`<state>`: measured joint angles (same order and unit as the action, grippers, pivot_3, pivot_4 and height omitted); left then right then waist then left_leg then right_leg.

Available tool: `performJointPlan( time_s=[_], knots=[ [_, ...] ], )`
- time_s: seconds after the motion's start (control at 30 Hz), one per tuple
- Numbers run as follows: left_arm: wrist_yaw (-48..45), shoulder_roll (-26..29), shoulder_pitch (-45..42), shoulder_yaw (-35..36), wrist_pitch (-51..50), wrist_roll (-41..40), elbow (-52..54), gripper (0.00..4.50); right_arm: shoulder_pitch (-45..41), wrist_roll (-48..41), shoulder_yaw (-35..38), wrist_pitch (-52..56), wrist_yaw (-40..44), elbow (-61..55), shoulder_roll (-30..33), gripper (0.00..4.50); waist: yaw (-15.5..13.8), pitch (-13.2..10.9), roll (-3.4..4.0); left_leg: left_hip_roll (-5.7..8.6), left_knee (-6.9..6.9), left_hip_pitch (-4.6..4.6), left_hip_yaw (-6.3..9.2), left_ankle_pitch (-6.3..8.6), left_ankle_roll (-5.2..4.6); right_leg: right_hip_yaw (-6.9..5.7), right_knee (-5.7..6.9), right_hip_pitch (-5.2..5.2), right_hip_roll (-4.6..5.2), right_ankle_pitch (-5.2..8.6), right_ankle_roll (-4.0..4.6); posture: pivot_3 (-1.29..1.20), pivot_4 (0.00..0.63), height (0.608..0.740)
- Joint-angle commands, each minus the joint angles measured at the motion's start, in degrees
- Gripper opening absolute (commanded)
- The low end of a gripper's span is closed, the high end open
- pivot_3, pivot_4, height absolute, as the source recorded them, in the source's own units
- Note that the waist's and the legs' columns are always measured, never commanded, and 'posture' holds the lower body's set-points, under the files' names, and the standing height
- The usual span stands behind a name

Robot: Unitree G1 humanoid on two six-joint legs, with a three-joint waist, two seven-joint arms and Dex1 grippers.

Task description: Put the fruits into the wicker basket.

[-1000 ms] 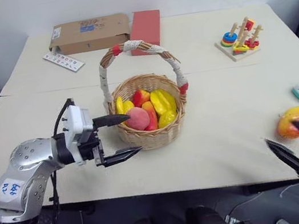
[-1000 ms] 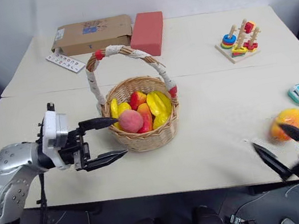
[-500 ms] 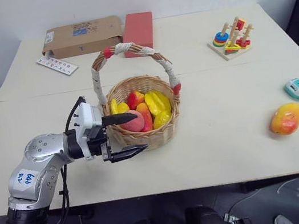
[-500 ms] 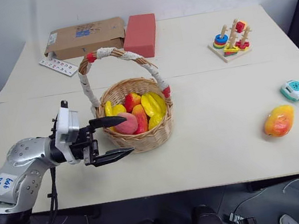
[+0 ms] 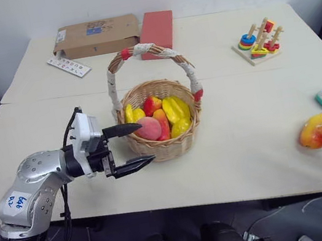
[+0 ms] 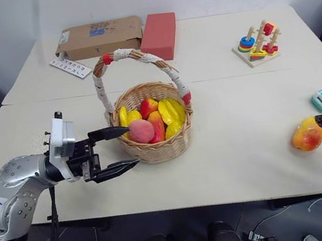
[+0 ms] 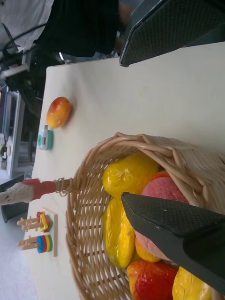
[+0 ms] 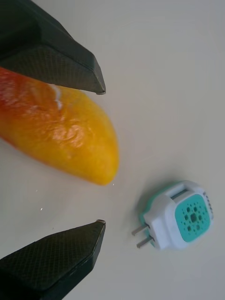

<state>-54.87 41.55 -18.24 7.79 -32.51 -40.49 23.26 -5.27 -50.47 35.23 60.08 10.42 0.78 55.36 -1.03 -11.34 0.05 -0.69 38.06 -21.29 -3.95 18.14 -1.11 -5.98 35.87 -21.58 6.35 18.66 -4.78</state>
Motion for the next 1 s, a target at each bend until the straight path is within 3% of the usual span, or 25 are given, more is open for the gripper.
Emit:
performJointPlan(
  time_s=[0.03, 0.13, 0.33, 0.5, 0.57, 0.67, 0.8, 0.93, 1.0],
  knots=[
    [1.01, 1.16, 1.05, 2.49, -0.74, -1.75, 3.38, 4.5, -4.98, 0.73, -3.36, 9.72, -2.35, 0.76, 1.04, 4.47, -0.37, 0.0, 0.0, -0.01, 0.0, -0.01, 0.01, -0.01, 0.01, -0.02, -0.01, 0.0, -0.02, 0.0, 0.0, 0.0, 0.15, 0.74],
    [1.97, 1.24, 2.15, 3.32, -1.35, -2.18, 4.81, 4.5, -6.89, 0.2, -4.64, 17.03, -1.7, 0.81, 0.12, 4.47, -0.61, 0.0, 0.0, 0.0, 0.01, -0.11, 0.07, -0.01, -0.01, -0.08, -0.03, 0.0, -0.02, 0.0, -0.01, 0.0, 0.15, 0.74],
    [3.54, 1.72, 3.99, 5.69, -1.99, -3.09, 6.59, 4.5, -8.72, -0.97, -3.49, 21.31, 2.92, -3.75, -1.14, 3.03, -0.35, 0.0, -0.01, 0.02, 0.04, -0.22, 0.08, 0.01, -0.08, -0.08, -0.06, 0.01, -0.03, -0.09, -0.16, 0.0, 0.15, 0.74],
    [4.47, 2.13, 6.93, 9.47, -2.46, -4.73, 6.7, 4.5, -11.71, -13.53, -5.53, 12.94, 28.87, -20.45, 1.47, 3.01, 0.63, -0.04, 0.06, -0.07, -0.02, -0.14, 0.03, -0.01, -0.03, -0.02, -0.22, -0.01, -0.13, -0.09, -0.16, 0.0, 0.15, 0.74],
    [4.78, 1.87, 8.35, 10.94, -2.45, -5.29, 6.11, 4.5, -16.57, -17.18, -9.46, 13.23, 32.67, -23.37, 1.24, 3.01, 1.0, -0.05, 0.03, -0.12, -0.04, -0.11, 0.07, 0.0, 0.0, -0.03, -0.2, 0.0, -0.18, -0.09, -0.16, 0.0, 0.15, 0.74],
    [4.35, 1.49, 13.97, 14.36, -1.48, -5.15, 5.03, 4.5, -30.27, -19.83, -21.14, 12.15, 32.83, -27.07, -5.48, 3.01, 1.93, -0.07, -0.13, -0.15, -0.05, -0.02, 0.04, 0.05, 0.05, 0.05, -0.21, 0.01, -0.17, -0.09, -0.16, 0.0, 0.15, 0.74],
    [4.85, 0.68, 17.72, 16.53, 0.79, -3.93, 4.28, 4.5, -41.23, -12.93, -32.89, 7.26, 29.31, -26.74, -16.73, 3.01, 2.25, -0.09, -0.17, -0.15, -0.07, -0.11, 0.14, 0.06, 0.1, 0.01, -0.13, -0.12, -0.11, -0.07, -0.13, 0.0, 0.15, 0.74],
    [5.5, 0.25, 20.84, 18.28, 2.24, -3.47, 4.72, 4.5, -47.12, 1.83, -42.5, -0.7, 18.75, -19.08, -29.93, 3.01, 2.0, -0.01, -0.29, 0.1, 0.0, -0.61, 0.11, 0.03, -0.03, 0.04, 0.22, -0.76, 0.17, -0.09, -0.1, 0.0, 0.15, 0.74],
    [5.88, 0.25, 22.18, 19.43, 2.28, -4.01, 5.6, 4.5, -47.79, 11.66, -48.36, -6.49, 16.71, -17.59, -30.89, 3.01, 2.17, 0.0, -0.32, 0.17, 0.15, -1.02, 0.12, -0.02, -0.11, 0.05, 0.62, -1.12, 0.22, -0.15, -0.05, 0.0, 0.15, 0.74]
  ],
)
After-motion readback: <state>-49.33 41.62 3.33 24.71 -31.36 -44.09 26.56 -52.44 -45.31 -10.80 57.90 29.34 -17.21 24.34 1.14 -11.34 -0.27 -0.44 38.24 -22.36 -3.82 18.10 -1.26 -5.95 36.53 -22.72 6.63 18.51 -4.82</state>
